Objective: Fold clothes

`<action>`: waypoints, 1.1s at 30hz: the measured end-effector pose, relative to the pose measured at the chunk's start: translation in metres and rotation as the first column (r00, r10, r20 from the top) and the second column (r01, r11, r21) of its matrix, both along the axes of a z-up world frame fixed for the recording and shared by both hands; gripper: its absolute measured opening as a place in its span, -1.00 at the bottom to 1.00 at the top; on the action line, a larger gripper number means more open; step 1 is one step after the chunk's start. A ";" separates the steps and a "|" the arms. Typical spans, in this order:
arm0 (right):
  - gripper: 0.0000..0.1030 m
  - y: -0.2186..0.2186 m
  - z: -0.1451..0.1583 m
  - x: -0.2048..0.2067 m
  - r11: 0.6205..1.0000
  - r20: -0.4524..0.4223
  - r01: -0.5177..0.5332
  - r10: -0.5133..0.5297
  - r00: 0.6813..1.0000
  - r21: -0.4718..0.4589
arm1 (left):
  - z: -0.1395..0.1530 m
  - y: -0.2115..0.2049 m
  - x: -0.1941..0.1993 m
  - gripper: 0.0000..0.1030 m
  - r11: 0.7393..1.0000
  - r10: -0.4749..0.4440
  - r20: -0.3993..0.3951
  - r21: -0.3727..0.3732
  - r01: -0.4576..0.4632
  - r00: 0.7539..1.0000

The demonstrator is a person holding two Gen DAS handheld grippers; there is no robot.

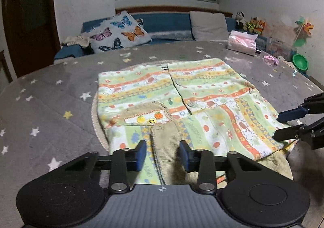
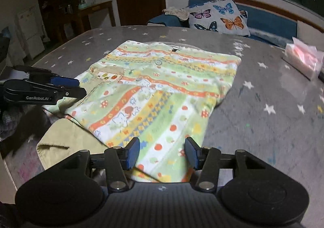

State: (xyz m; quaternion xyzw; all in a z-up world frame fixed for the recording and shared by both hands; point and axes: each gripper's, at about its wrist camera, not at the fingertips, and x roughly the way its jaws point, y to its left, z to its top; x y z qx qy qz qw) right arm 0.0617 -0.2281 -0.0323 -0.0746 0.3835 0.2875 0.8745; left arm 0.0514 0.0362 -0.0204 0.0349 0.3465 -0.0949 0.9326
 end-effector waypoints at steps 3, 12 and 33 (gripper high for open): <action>0.04 -0.004 -0.001 0.000 1.000 -0.004 0.003 -0.003 1.000 0.004 | -0.002 -0.002 0.001 -0.77 1.000 0.006 0.000 0.011 -0.006 1.000; 0.22 -0.007 -0.003 0.000 1.000 -0.009 0.006 -0.006 1.000 -0.005 | 0.001 0.000 0.002 -0.45 0.999 0.034 0.010 0.025 -0.034 0.999; 0.70 0.008 0.005 0.019 1.000 0.057 0.000 -0.002 0.998 0.027 | 0.006 -0.009 0.008 -0.85 0.998 0.026 0.070 0.064 -0.030 0.997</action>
